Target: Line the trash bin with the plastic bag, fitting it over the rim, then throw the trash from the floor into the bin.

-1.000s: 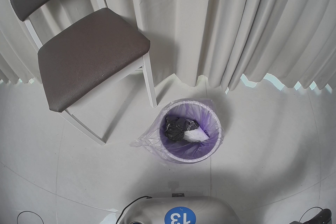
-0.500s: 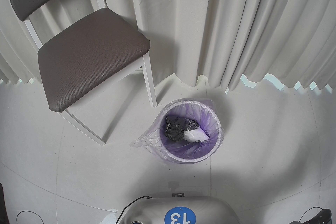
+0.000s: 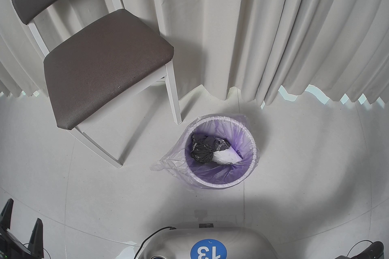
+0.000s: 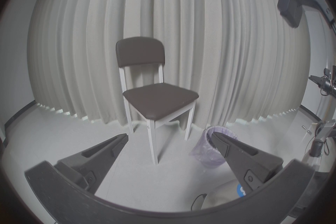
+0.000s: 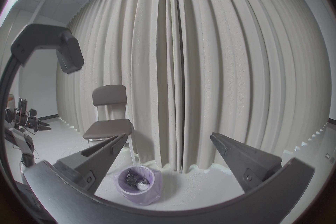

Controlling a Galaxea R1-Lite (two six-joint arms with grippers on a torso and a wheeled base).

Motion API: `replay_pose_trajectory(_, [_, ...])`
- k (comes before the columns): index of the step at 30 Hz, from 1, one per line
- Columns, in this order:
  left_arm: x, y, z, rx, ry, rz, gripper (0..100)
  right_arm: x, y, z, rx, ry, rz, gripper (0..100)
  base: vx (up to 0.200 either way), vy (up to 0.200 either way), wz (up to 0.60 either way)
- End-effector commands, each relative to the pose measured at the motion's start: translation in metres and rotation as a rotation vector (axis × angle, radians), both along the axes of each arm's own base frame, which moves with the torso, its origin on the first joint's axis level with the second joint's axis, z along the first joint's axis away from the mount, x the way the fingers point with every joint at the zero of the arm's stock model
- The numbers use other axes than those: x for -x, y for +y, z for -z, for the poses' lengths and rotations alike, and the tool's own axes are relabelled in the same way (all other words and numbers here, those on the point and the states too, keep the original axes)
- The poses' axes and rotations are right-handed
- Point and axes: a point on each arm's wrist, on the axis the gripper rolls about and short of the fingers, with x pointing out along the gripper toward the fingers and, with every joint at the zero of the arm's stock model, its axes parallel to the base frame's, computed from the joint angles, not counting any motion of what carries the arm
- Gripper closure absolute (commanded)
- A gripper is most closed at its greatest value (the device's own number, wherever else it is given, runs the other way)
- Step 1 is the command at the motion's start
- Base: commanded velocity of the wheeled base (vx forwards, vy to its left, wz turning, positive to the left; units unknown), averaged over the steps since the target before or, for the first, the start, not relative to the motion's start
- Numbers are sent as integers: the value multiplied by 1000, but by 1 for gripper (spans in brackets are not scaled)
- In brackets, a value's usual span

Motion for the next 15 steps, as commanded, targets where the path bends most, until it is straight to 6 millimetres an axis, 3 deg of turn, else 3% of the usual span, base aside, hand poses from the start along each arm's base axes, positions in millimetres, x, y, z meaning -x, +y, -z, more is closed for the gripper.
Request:
replay_pose_trajectory(1, [-3,0,12,17,23,-4,0,-7,0,13,-4,26,17,0,0,0,0])
replay_pose_trajectory(15, [-3,0,15,-13,40,-8,0,-11,0,20,24,45,34,0,0,0,0])
